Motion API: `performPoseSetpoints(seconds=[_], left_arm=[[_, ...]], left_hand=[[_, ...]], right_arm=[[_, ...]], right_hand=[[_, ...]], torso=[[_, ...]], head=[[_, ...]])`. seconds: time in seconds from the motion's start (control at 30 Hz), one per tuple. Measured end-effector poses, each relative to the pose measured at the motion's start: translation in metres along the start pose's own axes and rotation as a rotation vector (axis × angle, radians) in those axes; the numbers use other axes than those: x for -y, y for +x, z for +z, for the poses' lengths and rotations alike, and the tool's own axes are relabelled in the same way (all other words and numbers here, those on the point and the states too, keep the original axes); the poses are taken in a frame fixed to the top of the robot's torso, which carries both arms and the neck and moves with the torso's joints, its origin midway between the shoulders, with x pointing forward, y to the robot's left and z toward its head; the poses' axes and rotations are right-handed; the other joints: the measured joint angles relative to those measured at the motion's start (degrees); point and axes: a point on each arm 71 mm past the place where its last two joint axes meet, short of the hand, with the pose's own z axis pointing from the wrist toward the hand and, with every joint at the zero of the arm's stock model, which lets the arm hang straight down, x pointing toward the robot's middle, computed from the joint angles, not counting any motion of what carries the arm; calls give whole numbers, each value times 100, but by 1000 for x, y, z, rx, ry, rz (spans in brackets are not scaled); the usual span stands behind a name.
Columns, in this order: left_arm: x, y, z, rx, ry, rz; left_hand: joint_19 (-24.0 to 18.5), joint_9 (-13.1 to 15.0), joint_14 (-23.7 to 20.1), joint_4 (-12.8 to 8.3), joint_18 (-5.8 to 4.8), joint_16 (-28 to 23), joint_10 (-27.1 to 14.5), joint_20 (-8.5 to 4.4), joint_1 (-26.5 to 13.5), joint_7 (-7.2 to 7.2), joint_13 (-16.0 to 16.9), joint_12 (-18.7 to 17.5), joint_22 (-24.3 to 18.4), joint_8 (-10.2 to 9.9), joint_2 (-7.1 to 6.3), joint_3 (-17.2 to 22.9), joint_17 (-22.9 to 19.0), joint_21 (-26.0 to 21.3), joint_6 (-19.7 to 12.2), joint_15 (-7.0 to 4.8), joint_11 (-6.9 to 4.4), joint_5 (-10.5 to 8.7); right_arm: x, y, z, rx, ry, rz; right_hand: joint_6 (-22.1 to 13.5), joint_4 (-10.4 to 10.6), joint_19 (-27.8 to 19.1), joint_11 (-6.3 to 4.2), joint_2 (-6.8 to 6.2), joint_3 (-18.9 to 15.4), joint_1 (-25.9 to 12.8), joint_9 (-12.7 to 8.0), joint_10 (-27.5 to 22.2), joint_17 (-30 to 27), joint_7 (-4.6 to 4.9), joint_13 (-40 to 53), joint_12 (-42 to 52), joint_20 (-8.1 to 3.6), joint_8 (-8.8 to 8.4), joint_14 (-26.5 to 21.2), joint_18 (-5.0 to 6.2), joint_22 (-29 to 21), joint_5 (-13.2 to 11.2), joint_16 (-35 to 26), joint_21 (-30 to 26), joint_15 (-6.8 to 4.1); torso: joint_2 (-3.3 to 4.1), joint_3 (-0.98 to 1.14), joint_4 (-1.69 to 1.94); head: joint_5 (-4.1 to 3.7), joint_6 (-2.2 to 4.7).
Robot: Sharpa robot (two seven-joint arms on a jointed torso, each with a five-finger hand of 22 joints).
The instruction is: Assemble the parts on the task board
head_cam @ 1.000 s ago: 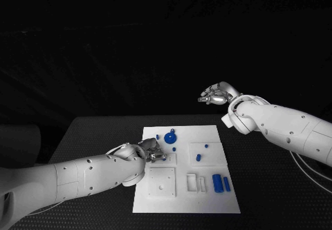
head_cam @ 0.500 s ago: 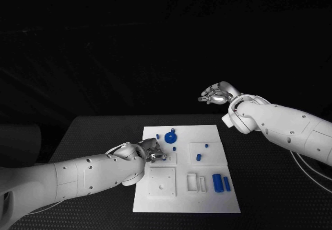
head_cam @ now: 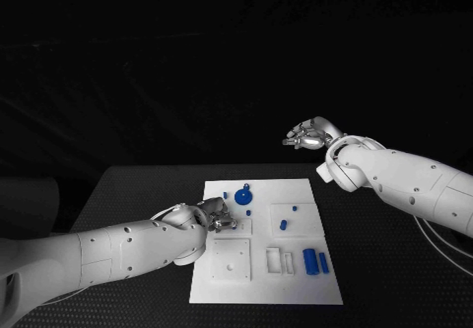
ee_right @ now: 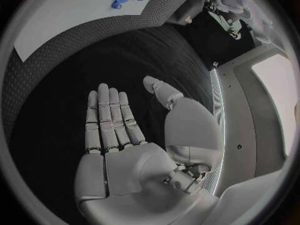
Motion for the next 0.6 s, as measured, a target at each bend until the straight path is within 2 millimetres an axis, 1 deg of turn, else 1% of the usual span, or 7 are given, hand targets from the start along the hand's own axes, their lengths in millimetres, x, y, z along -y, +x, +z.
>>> performPoseSetpoints(seconds=[0.13,0.17,0.2,0.3,0.37,0.53,0.6], left_arm=[[0,0,0,0,1,3],[0,0,0,-1,1,3],[0,0,0,-1,1,3],[0,0,-1,-2,1,4],[0,0,-1,-2,1,4],[0,0,-1,-2,1,4],[0,0,-1,-2,1,4]], left_hand=[[0,-7,0,0,-1,0,0,0,0,-2,0,0,0,-6,0,-1,0,0,2,0,0,0],[0,-7,0,1,-1,23,0,0,0,-2,0,6,0,-9,0,-1,-5,0,2,0,0,29],[0,-7,0,-9,-1,40,0,0,0,-2,0,33,0,-12,0,-25,-11,0,2,0,0,124],[-20,-7,0,-32,-2,64,0,20,-18,-4,0,53,-1,-13,17,-63,-12,0,4,0,0,292],[-20,-7,0,-46,-2,69,0,20,-43,-9,1,71,-1,-15,43,-75,-12,29,9,0,0,445],[-20,-7,0,-61,-3,106,0,20,-43,-10,15,118,-1,-18,43,-84,-18,29,10,0,0,681],[-20,-9,0,-68,-3,134,0,20,-66,-10,23,134,-2,1,66,-91,-18,29,10,0,0,812]], right_arm=[[0,0,0,0,0,0],[0,0,0,0,0,0],[0,0,0,0,0,0],[0,0,0,0,0,0],[0,0,0,0,1,0],[0,0,0,-1,0,1],[0,0,0,-1,0,1]], right_hand=[[0,0,0,22,0,0,0,0,-22,-5,0,0,0,0,0,0,0,6,0,0,-21,0],[0,0,0,22,0,0,0,0,-22,-5,0,0,0,0,0,0,0,6,12,0,-21,0],[0,0,0,22,0,0,0,-4,-22,-5,0,-1,0,0,0,0,0,6,29,0,-21,0],[0,0,0,22,0,0,0,-5,-22,-5,0,-8,0,0,0,0,0,6,33,0,-21,0],[0,0,0,22,0,0,0,-5,-22,-5,0,-8,0,0,0,0,0,6,33,0,-21,0],[0,0,0,22,0,0,0,-5,-22,-5,0,-13,22,0,0,0,0,12,33,0,-21,0],[0,0,0,22,0,0,0,-5,-22,-5,0,-16,22,0,0,0,0,12,33,0,-21,0]], torso=[[-1,-1,-1],[-1,-1,-1],[-1,-1,-1],[-1,-1,-2],[-1,-1,-2],[-1,0,-2],[-1,-1,-2]], head=[[0,-10],[0,-12],[-2,-15],[-7,-19],[-10,-23],[-16,-27],[-20,-27]])
